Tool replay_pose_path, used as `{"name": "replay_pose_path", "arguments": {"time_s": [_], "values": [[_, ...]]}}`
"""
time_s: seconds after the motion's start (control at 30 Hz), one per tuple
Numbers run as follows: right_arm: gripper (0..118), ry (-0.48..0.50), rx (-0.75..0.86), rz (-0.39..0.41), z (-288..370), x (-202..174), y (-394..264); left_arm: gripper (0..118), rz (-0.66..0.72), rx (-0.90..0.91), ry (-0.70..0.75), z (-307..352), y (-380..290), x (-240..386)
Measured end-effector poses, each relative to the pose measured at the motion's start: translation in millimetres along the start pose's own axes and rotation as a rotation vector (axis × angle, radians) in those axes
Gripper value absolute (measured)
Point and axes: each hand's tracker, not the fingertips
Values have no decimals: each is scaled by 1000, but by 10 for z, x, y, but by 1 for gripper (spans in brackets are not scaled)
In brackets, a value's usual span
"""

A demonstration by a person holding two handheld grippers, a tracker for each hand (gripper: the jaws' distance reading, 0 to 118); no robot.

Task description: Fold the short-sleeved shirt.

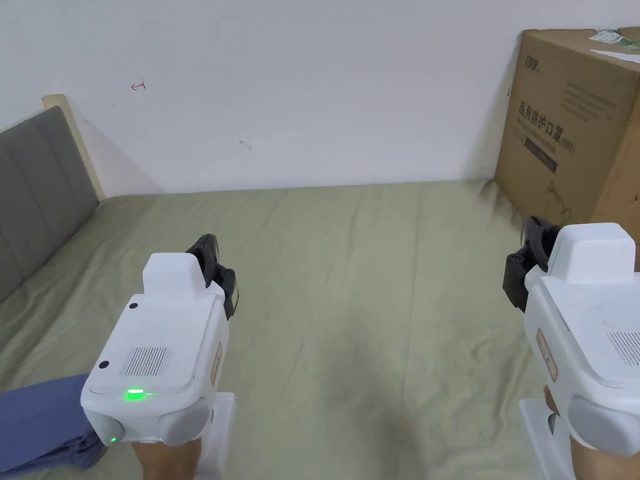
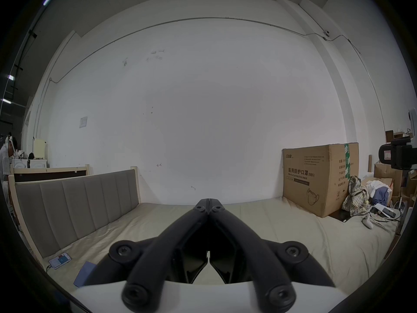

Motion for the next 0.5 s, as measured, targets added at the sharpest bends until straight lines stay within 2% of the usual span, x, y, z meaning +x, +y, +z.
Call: {"name": "replay_pose_path", "arguments": {"time_s": [0.5], "values": [[0,0,0,-5,-19,-7,-8,0,-7,-3,0,-12,-16,7]]}}
